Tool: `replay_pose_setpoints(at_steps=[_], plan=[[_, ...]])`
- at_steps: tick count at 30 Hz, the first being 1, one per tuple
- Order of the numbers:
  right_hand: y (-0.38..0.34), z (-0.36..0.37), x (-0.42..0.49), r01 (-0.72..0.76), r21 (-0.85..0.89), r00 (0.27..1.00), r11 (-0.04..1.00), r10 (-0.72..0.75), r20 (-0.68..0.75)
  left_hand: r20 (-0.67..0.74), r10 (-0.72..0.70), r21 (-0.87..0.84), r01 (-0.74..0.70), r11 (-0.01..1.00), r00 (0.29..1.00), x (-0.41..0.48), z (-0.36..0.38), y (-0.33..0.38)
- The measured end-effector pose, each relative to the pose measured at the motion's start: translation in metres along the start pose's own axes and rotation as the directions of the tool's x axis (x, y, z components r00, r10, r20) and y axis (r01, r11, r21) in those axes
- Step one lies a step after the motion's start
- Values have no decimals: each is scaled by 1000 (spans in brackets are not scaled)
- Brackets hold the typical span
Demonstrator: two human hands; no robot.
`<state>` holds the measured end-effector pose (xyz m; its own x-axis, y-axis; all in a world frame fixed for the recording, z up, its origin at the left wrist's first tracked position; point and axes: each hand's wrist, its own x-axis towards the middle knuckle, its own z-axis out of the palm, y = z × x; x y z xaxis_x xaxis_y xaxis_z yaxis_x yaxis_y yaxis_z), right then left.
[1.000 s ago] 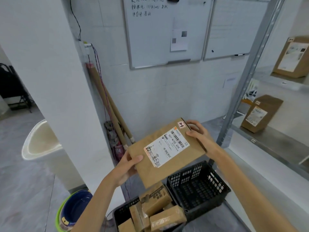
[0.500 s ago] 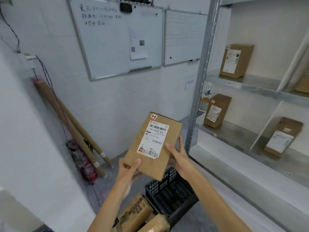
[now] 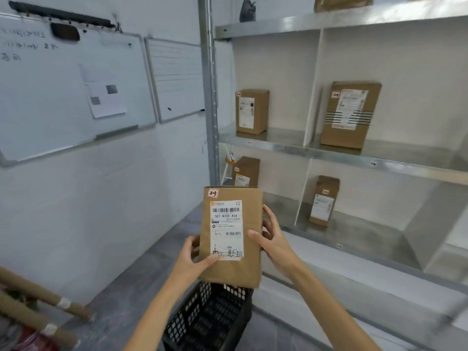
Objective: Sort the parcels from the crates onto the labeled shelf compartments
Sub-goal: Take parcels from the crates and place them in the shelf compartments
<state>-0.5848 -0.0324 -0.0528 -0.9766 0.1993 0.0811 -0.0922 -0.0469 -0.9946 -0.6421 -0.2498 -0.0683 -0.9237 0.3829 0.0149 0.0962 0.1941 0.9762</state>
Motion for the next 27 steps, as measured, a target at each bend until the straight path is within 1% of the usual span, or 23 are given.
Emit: replay_pose_setpoints(at_steps=[2, 5, 8, 11, 13, 18, 22, 27], plan=[[-2, -27, -3, 11, -21, 999, 1000, -12, -44, 59, -7, -5, 7, 1000, 998, 16, 25, 2], [-2, -61, -7, 10, -27, 994, 1000, -13, -105, 111, -3, -23, 6, 1000, 994, 30, 60, 9], [0, -101, -15, 9, -31, 982, 999, -15, -187, 171, 9, 1, -10, 1000, 985, 47, 103, 16], [2, -138, -28, -3, -54, 955, 999, -13, -296, 234, 17, 22, -23, 999, 972, 59, 145, 23], [1, -158, -42, 15, -73, 922, 997, -42, -384, 271, 17, 32, -27, 999, 962, 62, 174, 27], [2, -200, -88, 11, -114, 807, 993, -76, -585, 396, 49, 37, -69, 997, 917, 59, 239, 39], [-1, -220, -128, -59, -189, 650, 980, -106, -753, 510, 93, 21, -121, 992, 855, 52, 280, 56], [-17, -224, -175, -78, -226, 483, 971, -161, -861, 631, 132, 12, -179, 984, 764, 30, 314, 76]])
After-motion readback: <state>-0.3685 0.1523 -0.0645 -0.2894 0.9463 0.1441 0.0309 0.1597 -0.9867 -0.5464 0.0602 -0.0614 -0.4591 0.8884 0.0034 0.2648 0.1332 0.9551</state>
